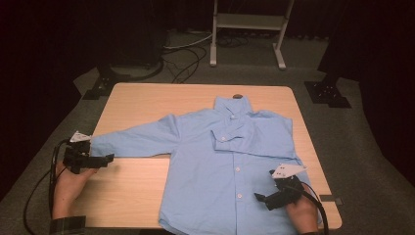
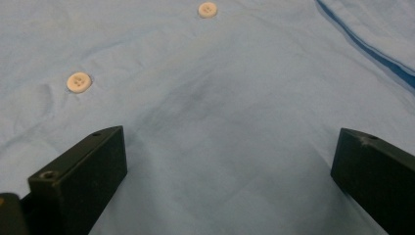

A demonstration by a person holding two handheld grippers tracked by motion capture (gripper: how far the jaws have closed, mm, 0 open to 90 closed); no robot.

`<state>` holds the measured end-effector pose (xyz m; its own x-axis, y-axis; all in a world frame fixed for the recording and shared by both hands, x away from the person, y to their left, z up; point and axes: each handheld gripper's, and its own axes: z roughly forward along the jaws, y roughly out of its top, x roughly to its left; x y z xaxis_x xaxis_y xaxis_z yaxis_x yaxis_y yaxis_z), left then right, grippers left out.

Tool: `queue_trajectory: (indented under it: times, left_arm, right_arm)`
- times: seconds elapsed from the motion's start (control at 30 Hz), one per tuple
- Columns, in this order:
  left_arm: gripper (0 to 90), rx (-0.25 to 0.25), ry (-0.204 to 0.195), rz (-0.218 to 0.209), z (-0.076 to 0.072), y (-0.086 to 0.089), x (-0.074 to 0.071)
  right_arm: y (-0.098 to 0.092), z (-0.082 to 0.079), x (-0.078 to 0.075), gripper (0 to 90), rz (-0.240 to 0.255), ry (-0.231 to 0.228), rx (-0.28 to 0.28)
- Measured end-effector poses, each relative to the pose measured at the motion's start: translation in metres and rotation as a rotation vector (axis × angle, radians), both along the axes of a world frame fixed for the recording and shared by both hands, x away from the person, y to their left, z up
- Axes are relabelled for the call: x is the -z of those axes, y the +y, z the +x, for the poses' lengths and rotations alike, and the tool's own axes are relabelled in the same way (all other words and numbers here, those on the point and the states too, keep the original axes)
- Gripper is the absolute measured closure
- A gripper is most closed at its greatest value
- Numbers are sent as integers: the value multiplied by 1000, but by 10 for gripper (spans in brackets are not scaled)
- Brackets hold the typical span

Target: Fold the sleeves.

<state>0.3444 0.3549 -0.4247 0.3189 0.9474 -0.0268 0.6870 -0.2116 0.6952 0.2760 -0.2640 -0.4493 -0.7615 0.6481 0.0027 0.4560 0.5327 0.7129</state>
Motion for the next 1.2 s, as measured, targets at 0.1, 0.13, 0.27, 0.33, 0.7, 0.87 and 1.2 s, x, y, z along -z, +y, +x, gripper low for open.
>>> queue_trajectory:
  times: [0.1, 0.13, 0.27, 0.33, 0.7, 0.87, 1.2]
  left_arm:
    - [0, 2, 16, 5, 2, 1, 3]
    - [0, 2, 21, 7, 3, 1, 4]
    - [0, 0, 32, 6, 5, 2, 6]
    - [0, -2, 36, 0, 6, 3, 6]
    - [144, 3, 34, -57, 4, 11, 5]
    - [245, 0, 10, -60, 2, 12, 1]
    - [671, 1, -26, -53, -5, 10, -6]
  right_arm:
    - [0, 0, 0, 0, 0, 0, 0]
    - [0, 0, 0, 0, 0, 0, 0]
    - [0, 0, 0, 0, 0, 0, 0]
    - [0, 0, 0, 0, 0, 0, 0]
    - [0, 0, 0, 0, 0, 0, 0]
    - [0, 0, 0, 0, 0, 0, 0]
    - [0, 0, 0, 0, 0, 0, 0]
